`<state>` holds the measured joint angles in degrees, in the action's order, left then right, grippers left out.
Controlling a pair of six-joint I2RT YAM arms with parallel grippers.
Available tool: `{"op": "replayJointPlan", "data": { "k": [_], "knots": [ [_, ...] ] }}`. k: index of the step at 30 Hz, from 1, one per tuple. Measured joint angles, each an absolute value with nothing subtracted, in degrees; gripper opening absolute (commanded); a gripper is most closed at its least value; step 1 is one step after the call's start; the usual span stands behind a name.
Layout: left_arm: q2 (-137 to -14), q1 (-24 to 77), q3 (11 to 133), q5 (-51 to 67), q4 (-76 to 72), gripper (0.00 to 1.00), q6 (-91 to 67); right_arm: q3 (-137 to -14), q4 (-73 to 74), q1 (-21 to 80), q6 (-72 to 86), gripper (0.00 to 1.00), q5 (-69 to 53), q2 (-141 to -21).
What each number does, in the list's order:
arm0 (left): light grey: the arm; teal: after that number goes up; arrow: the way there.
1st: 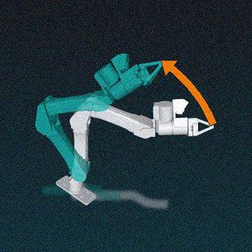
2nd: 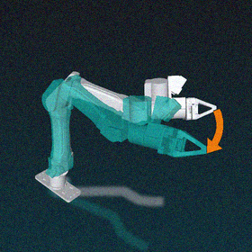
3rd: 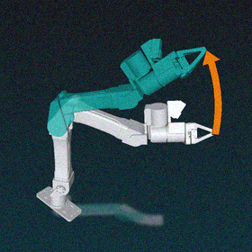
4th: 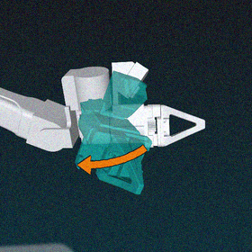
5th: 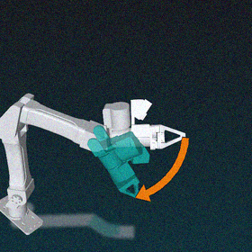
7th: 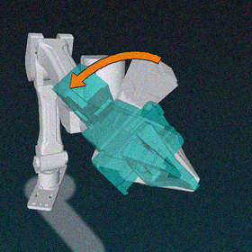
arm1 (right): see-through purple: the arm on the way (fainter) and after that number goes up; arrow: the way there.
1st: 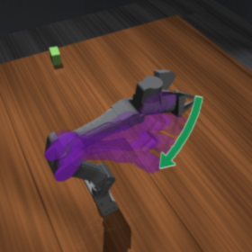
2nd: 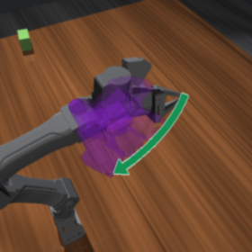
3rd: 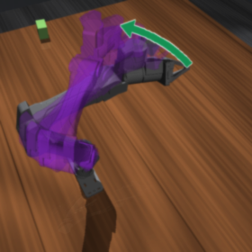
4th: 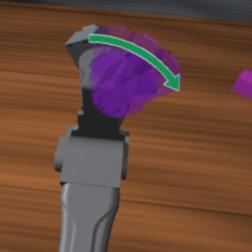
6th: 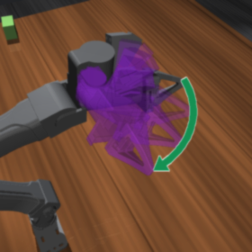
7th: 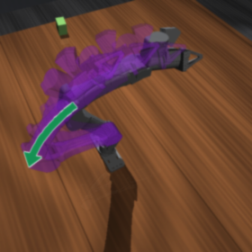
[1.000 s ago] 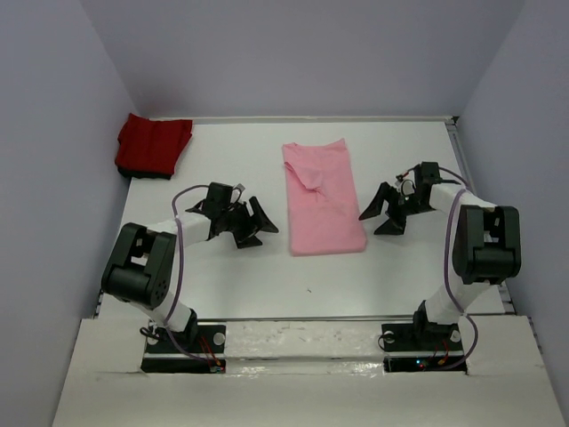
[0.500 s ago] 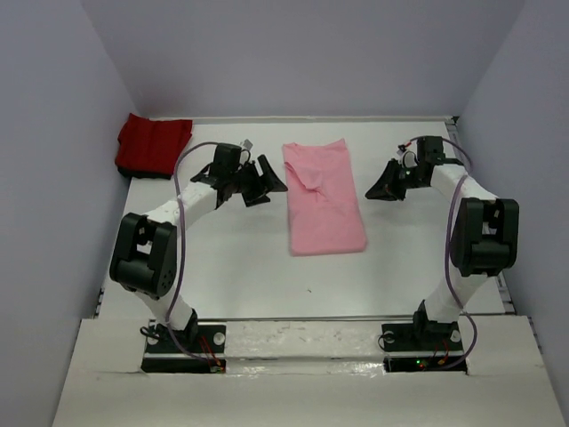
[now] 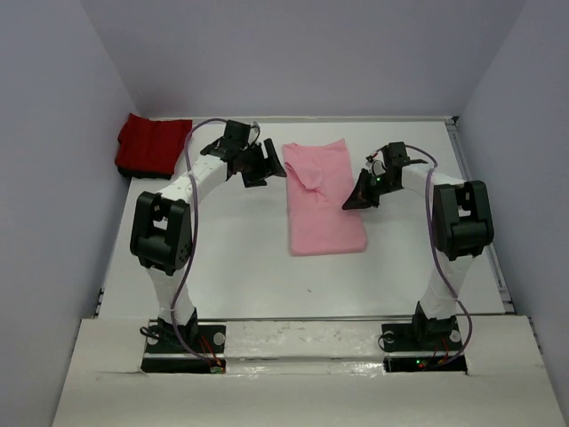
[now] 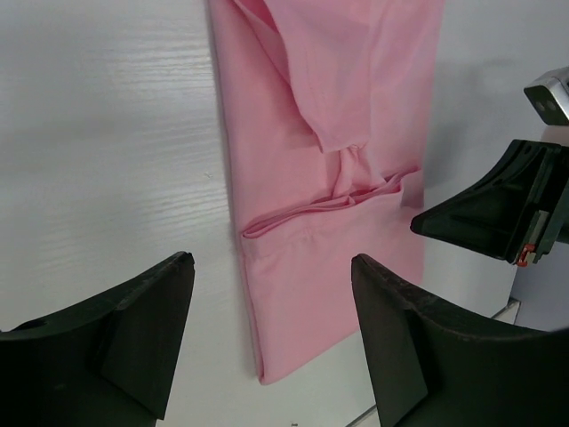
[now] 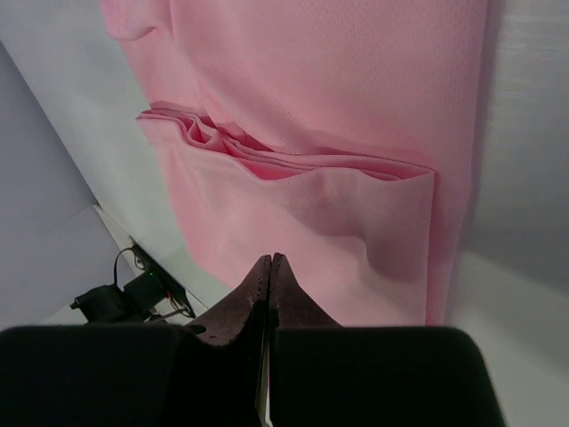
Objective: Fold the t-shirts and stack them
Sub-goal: Fold the folded rectangular tshirt in 1/3 of the way
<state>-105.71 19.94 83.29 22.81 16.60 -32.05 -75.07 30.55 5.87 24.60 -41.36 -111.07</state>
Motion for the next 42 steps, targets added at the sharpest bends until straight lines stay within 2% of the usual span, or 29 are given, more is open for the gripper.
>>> {"op": "replayJointPlan", "data": {
  "k": [12,24,27,30,32,34,37,42],
  "knots": [
    [-111.4,21.6,89.6,20.6,21.8,0.80,-29.4,-75.6,29.3,8.8,25.3,0.00,-39.3,-116.3],
    [-116.5,24.6,91.0,22.5,14.3,0.80,-29.0,-76.5,29.1,9.2,25.0,0.00,-38.8,-118.4],
    [-117.8,25.0,90.8,24.1,10.8,0.70,-29.0,-76.8,29.2,9.2,25.0,0.00,-39.0,-118.6],
    [-118.9,25.1,90.8,25.2,8.3,0.54,-29.1,-77.0,29.2,9.3,25.0,0.00,-38.9,-118.7],
    [-119.7,25.1,90.8,25.7,7.2,0.50,-29.2,-77.2,29.2,9.4,25.0,0.00,-38.8,-118.7],
    [-120.8,25.1,90.9,26.4,6.6,0.51,-29.5,-77.5,29.2,9.5,25.0,0.00,-38.7,-118.9],
    [-122.3,25.0,91.2,27.0,6.4,0.59,-29.9,-78.3,29.4,9.5,25.0,0.00,-38.8,-119.4],
    [-123.3,25.0,91.2,27.0,6.7,0.60,-30.3,-78.7,29.4,9.5,25.0,0.00,-38.7,-119.6]
  ]
}}
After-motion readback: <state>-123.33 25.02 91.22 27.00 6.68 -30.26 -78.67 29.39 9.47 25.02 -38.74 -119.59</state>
